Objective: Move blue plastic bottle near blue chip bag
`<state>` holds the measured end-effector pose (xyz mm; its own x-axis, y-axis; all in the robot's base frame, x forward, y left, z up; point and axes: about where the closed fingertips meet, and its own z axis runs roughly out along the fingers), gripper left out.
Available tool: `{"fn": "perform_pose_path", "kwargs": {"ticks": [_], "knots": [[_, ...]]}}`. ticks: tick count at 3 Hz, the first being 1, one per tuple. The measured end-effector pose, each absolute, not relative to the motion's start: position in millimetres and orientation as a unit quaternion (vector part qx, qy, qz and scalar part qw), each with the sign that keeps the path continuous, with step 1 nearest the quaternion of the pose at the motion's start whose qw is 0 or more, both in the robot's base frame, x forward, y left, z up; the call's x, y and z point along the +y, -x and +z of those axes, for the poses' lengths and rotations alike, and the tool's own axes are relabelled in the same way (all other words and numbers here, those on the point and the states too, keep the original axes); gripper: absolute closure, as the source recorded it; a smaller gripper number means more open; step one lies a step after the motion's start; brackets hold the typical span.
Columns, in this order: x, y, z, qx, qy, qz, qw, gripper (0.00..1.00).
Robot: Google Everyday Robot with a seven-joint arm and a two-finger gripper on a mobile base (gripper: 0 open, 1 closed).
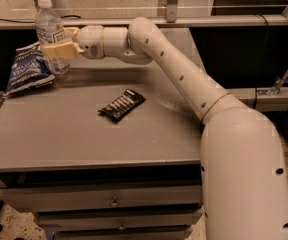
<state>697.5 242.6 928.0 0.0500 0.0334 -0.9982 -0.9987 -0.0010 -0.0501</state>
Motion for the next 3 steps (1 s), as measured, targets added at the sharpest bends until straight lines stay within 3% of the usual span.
{"fn": "perform_pose_path", "kwargs": {"ticks": [3], "knots": [[241.9,-688.1,918.7,0.452,0.526,0.501,0.518,1.0]]}}
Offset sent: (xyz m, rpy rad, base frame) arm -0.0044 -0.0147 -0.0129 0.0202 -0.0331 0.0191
